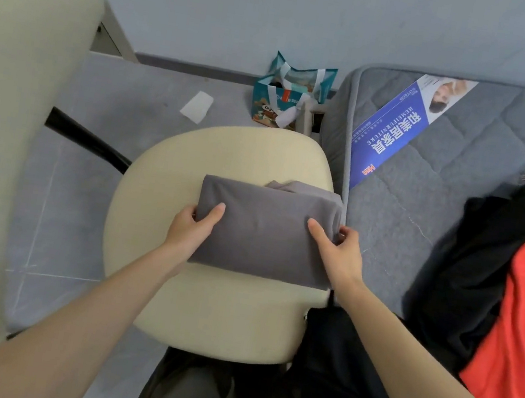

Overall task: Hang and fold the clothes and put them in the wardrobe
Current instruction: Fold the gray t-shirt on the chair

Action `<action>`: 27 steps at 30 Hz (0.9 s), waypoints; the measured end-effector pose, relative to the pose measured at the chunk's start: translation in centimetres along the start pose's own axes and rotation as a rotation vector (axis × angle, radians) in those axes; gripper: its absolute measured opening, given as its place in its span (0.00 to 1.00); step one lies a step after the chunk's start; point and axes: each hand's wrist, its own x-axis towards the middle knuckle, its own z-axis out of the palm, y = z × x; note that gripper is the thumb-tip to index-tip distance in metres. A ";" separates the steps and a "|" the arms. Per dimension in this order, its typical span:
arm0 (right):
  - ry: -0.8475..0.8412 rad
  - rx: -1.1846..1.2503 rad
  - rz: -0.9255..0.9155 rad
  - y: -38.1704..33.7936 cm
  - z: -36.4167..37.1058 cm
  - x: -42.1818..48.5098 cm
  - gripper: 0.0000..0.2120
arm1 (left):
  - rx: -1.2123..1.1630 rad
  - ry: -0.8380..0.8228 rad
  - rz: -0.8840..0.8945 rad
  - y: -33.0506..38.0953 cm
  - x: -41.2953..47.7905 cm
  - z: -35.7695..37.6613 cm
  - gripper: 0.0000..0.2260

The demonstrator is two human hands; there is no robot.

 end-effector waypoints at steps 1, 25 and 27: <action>0.010 -0.080 -0.019 0.5 0.3 0.0 0.26 | 0.054 -0.004 0.009 -0.5 0.2 0.3 0.13; 0.207 -0.944 -0.607 -1.1 6.4 1.0 0.24 | 0.964 0.121 0.768 -0.4 1.9 5.7 0.24; 0.193 -1.019 -0.588 -0.5 6.0 2.0 0.25 | 0.997 0.152 0.715 -1.0 2.7 5.6 0.24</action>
